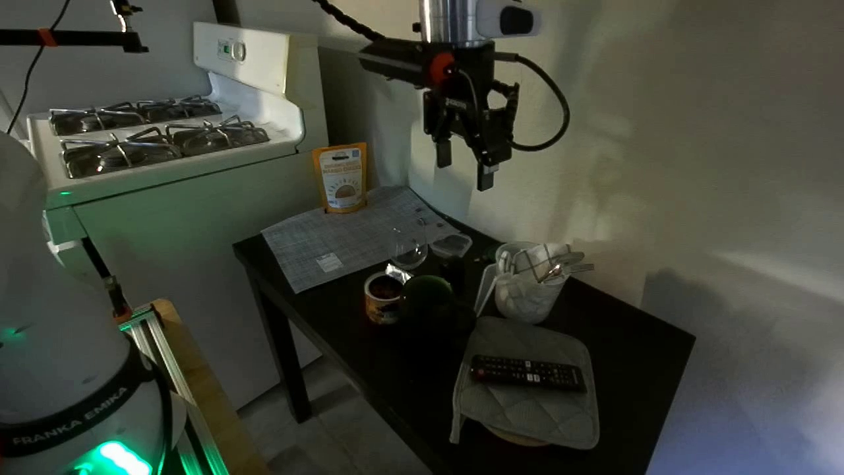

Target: Put the spoon in the cup

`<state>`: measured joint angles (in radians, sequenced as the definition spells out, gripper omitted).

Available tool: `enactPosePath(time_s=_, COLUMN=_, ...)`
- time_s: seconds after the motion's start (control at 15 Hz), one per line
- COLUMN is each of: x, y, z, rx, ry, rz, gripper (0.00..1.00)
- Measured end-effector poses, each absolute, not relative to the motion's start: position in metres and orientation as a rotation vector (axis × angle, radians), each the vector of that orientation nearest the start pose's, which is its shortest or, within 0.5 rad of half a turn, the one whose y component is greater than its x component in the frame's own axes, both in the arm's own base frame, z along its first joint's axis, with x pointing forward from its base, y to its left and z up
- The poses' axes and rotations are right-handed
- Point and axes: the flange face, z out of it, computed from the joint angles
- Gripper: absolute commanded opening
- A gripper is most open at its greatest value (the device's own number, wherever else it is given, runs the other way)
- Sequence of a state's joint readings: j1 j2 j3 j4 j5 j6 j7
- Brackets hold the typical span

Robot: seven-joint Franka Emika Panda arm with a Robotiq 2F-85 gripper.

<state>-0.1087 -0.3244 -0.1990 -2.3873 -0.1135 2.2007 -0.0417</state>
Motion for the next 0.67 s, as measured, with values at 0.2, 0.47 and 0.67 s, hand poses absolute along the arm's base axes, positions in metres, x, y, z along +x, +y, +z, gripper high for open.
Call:
enactPosePath(time_s=0.2, x=0.468, y=-0.155, z=0.426, rx=-3.15, ry=0.514, rz=-0.285, gripper=1.0)
enactPosePath(time_s=0.47, x=0.476, y=-0.156, z=0.419, rx=-3.155, ry=0.518, rz=-0.275, gripper=1.0)
enactPosePath(time_s=0.67, x=0.474, y=-0.156, z=0.426, rx=-3.153, ry=0.518, rz=-0.298, gripper=1.0)
